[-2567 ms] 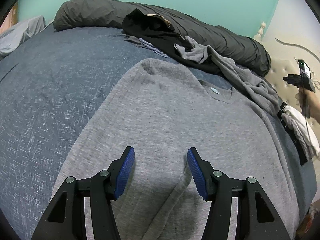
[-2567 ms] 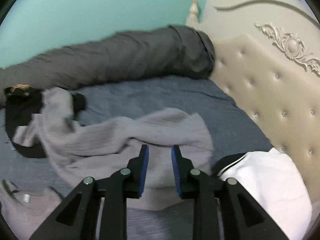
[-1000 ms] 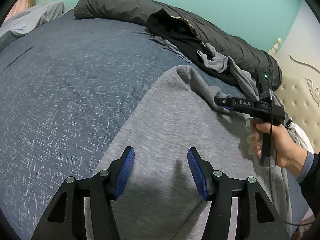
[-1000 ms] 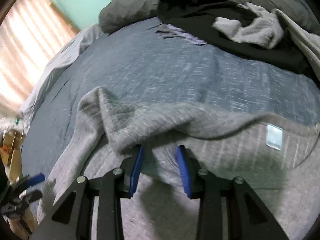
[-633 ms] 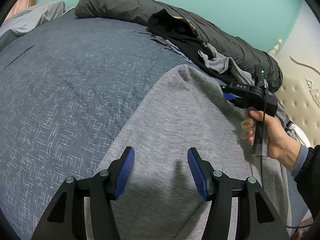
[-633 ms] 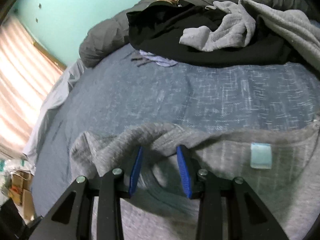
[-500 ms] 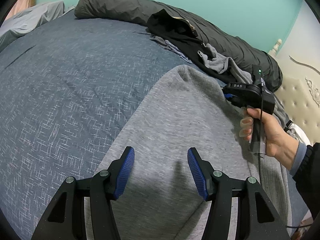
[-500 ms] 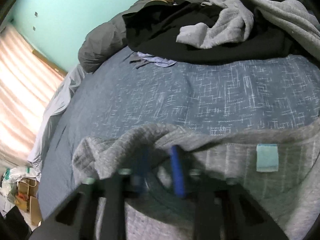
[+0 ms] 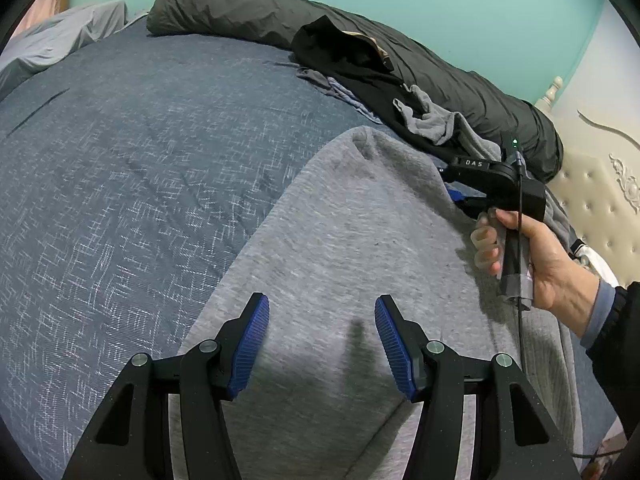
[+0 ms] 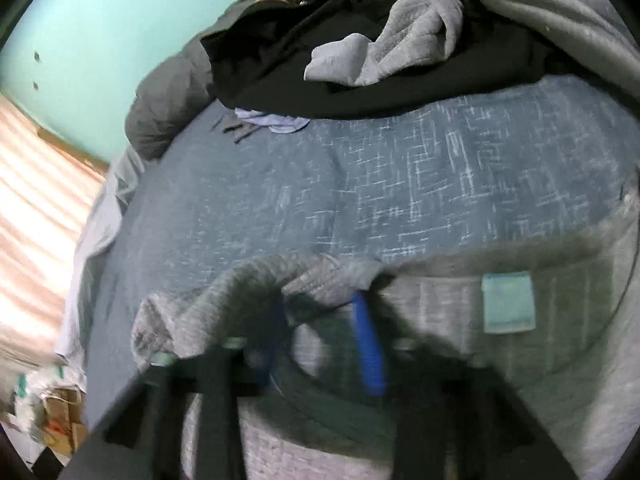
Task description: Fold clothes
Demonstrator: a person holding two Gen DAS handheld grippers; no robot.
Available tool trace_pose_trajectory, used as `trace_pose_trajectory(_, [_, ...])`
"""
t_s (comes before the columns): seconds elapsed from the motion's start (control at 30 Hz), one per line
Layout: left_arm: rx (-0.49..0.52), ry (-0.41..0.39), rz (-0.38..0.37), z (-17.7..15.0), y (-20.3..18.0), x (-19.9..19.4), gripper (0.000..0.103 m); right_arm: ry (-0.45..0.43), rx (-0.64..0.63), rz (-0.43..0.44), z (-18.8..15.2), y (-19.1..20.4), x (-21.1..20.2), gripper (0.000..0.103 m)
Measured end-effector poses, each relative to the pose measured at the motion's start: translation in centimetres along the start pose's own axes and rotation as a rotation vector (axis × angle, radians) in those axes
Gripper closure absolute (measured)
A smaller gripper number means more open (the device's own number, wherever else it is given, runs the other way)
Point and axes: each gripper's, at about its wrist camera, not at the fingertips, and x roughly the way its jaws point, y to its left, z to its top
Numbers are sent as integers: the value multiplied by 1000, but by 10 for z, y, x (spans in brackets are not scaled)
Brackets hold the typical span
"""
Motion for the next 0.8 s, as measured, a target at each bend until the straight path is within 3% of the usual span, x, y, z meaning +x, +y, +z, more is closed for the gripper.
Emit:
trace_pose_trajectory(0.17, [-4, 1, 1, 0, 0, 0, 44, -17, 27, 24, 5, -4, 8, 64])
trace_pose_trajectory(0.23, [-5, 1, 2, 0, -1, 1, 44, -27, 17, 26, 8, -2, 8, 83])
trace_pose_trajectory(0.37, [-8, 5, 3, -1, 1, 2, 44, -41, 3, 37, 11, 3, 6, 98])
trace_pose_trajectory(0.7, [-5, 9, -3, -2, -1, 2, 44, -103, -10, 45, 39, 10, -30, 100])
trace_pose_trajectory(0.8, [-3, 10, -4, -2, -1, 2, 44, -49, 47, 39, 56, 4, -29, 100])
